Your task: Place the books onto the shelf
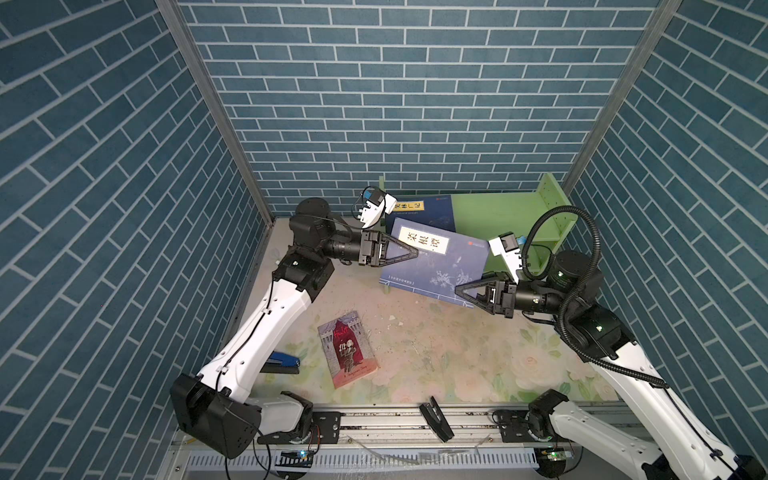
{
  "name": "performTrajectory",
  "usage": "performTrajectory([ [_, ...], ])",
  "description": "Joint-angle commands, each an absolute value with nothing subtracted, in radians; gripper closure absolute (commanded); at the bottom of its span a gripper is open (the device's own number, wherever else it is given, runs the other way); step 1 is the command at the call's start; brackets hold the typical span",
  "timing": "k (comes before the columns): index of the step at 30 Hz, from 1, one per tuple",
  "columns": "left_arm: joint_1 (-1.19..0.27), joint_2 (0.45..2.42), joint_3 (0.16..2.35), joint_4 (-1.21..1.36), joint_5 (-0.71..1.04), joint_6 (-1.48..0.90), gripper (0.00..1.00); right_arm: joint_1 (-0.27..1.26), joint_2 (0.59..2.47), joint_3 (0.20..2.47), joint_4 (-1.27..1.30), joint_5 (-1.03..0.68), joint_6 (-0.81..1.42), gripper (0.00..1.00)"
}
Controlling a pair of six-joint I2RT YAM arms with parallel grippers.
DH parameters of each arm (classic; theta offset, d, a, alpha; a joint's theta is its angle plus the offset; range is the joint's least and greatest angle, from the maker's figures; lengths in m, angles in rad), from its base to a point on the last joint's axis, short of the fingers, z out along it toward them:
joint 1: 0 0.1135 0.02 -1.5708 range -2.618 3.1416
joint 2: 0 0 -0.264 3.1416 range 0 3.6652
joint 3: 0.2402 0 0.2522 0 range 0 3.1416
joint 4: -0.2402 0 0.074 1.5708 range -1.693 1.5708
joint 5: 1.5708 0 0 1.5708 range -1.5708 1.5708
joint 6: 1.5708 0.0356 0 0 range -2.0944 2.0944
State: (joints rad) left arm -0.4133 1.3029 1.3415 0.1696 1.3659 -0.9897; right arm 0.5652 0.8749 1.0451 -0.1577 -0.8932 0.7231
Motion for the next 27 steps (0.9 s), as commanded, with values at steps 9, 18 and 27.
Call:
performTrajectory([
  [9,-0.373,1.292,1.325,0.186,1.282,-0.931,1.00,0.566,0.824,0.992,0.018,-0.865,0.825,0.64],
  [18,-0.368,1.302,1.301,0.259,1.264,-0.989,1.00,0.567,0.825,0.979,0.046,-0.855,0.834,0.74],
  [27,-0.367,1.300,1.270,0.276,1.226,-1.022,1.00,0.567,0.878,1.008,0.058,-0.853,0.830,0.93],
])
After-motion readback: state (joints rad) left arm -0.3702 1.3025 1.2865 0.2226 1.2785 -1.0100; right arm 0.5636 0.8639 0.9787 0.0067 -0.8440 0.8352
